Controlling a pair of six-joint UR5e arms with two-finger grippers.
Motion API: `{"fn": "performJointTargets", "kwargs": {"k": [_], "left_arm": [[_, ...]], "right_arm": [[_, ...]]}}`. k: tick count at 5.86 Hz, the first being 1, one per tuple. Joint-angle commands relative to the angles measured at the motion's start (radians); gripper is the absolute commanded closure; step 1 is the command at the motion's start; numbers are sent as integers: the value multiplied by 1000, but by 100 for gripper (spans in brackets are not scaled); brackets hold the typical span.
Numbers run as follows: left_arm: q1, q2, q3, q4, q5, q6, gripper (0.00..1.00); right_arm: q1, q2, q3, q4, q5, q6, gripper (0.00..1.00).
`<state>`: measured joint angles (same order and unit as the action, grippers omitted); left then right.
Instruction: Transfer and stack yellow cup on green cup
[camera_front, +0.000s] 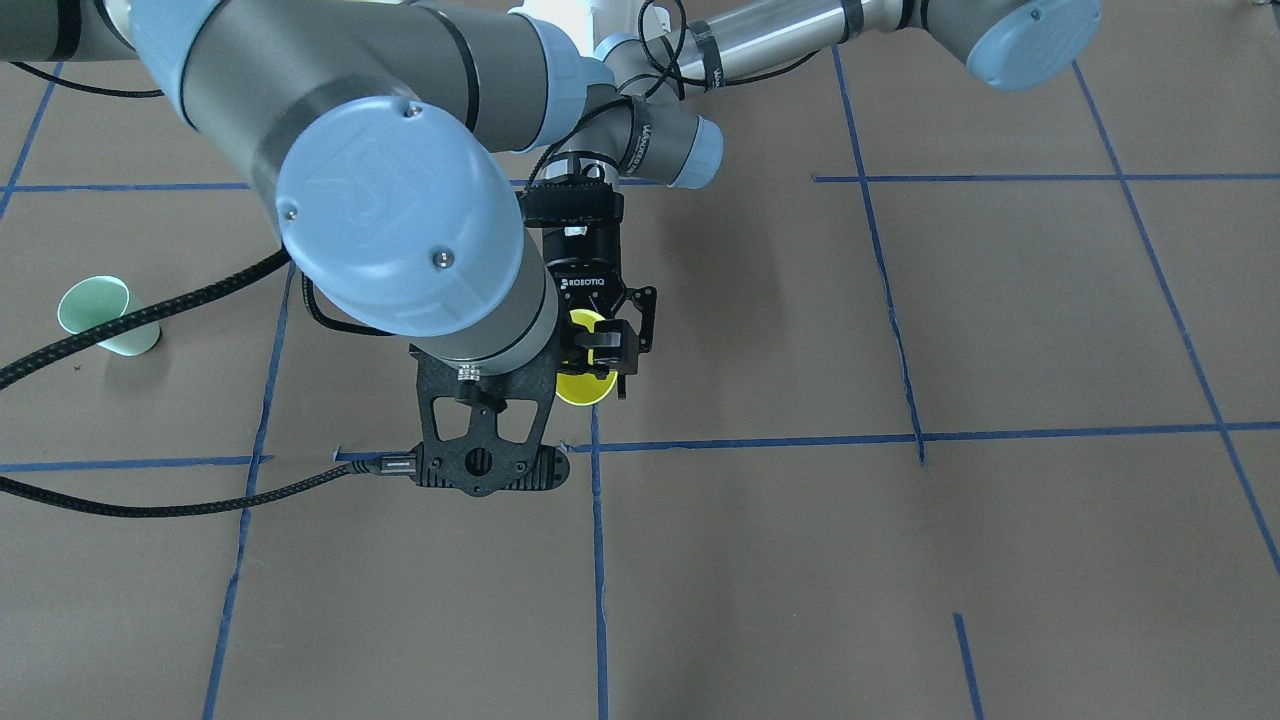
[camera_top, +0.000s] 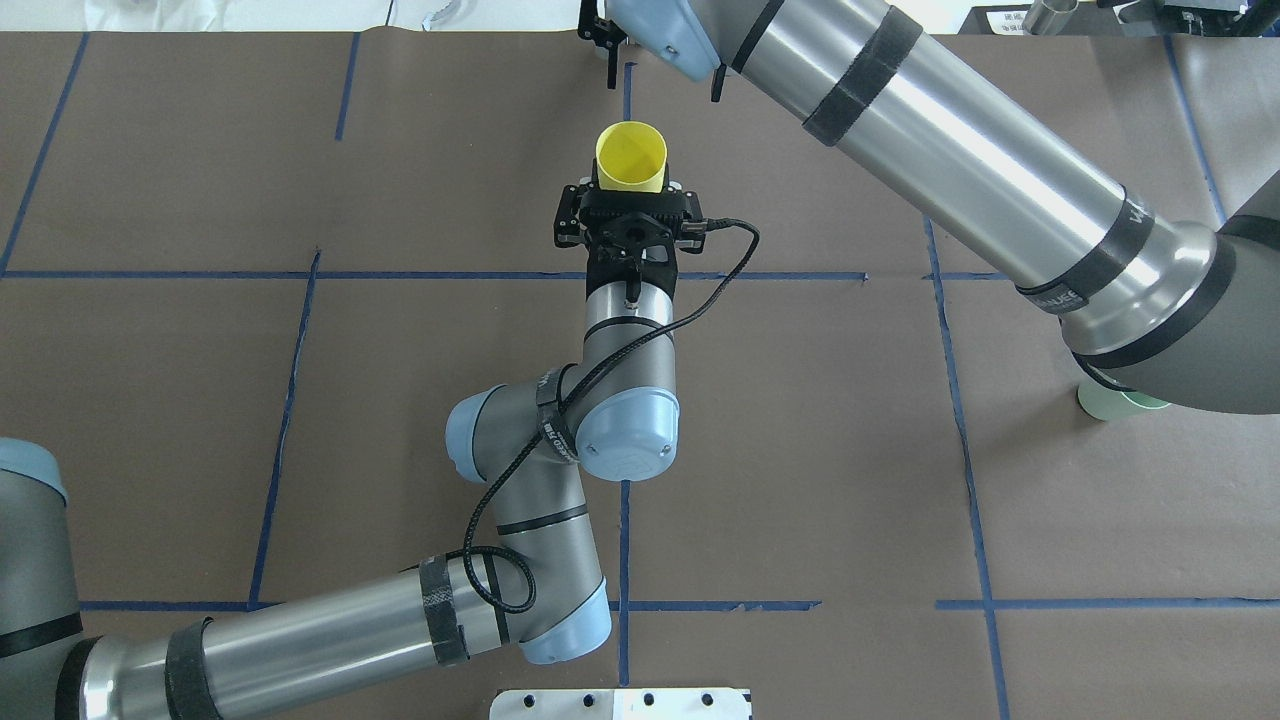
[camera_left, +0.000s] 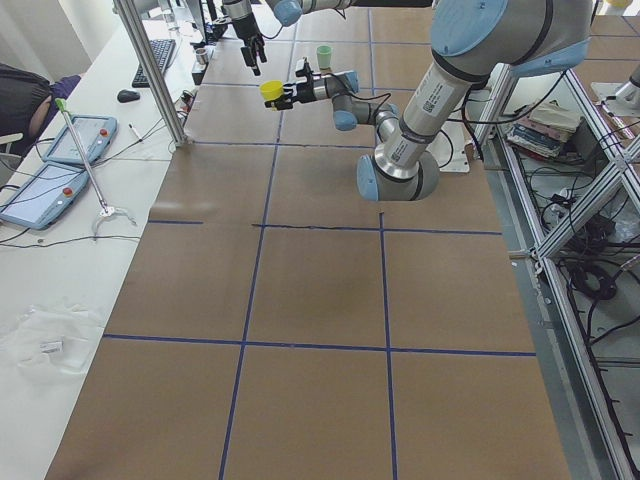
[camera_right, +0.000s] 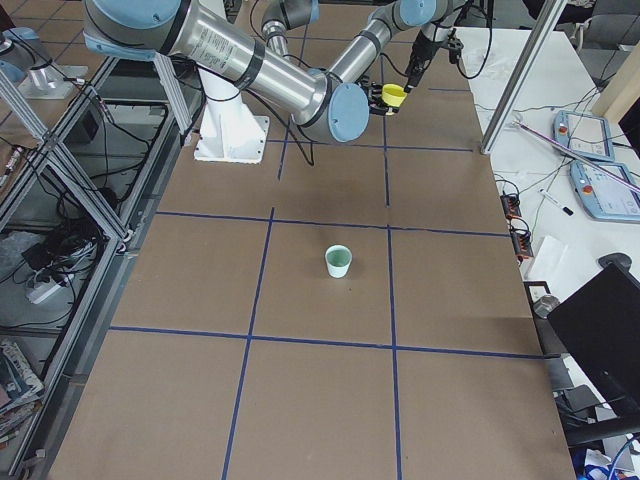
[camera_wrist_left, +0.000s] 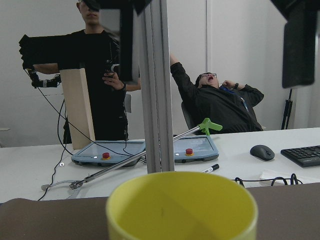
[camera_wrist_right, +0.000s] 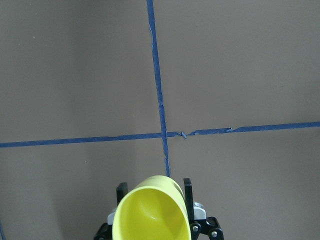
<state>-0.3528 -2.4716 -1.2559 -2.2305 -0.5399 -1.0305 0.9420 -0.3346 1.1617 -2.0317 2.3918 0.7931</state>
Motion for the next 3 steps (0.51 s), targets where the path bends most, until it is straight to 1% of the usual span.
{"fn": "performJointTargets", "kwargs": {"k": [1, 2, 3], "left_arm": [[0, 3, -2, -3, 0, 0, 58], [0, 3, -2, -5, 0, -2, 58], [0, 3, -2, -11, 0, -2, 58]], "right_arm": [[-2, -3, 9, -13, -2, 0, 4], [-8, -4, 7, -25, -3, 0, 9], [-41, -10, 1, -25, -26, 0, 12]]}}
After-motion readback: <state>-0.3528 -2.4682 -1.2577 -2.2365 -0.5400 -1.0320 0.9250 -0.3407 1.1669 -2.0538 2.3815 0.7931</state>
